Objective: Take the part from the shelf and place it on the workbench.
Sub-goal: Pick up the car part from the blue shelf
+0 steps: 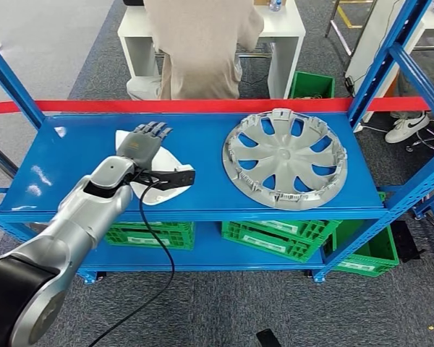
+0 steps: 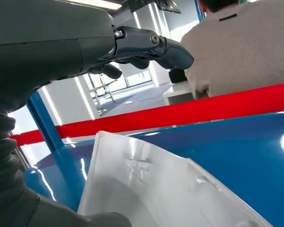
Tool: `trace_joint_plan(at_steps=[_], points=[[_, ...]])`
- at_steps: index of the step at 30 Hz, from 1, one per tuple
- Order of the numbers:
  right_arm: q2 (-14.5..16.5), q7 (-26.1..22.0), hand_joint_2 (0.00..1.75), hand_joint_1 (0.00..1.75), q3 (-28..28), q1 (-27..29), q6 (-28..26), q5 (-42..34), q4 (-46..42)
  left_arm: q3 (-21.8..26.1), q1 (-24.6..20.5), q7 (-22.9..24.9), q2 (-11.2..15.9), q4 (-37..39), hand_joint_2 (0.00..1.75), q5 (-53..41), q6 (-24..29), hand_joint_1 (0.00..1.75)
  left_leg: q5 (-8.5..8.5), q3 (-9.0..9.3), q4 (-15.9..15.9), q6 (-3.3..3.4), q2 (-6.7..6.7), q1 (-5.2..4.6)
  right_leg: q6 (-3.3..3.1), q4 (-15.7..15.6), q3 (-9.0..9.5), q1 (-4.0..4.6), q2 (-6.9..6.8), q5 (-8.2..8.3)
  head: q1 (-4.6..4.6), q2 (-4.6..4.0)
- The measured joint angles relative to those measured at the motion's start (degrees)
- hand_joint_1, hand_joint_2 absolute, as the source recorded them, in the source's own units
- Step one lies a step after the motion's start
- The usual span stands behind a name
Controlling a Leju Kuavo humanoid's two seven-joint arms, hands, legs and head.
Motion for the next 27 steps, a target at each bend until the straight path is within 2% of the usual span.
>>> trace_joint_plan(at_steps=[14, 27], points=[[0.0, -0.1, 0.00, 0.00, -0.2, 0.0, -0.2, -0.2, 0.0, -2.7, 5.0, -1.0, -1.0, -2.3, 1.75, 2.4, -0.2, 0.00, 0.00, -0.04, 0.0, 0.00, 0.00, 0.00, 0.00, 0.0, -0.03, 0.00, 0.00, 0.00, -0.01, 0.00], [0.0, 0.9, 0.00, 0.00, -0.2, -0.6, 0.5, 1.3, 0.0, -2.4, 5.0, 1.9, -0.1, 0.3, 1.75, 4.7, -1.8, 0.00, 0.00, -0.06, 0.0, 0.00, 0.00, 0.00, 0.00, 0.0, -0.04, 0.00, 0.01, 0.00, -0.01, 0.01]])
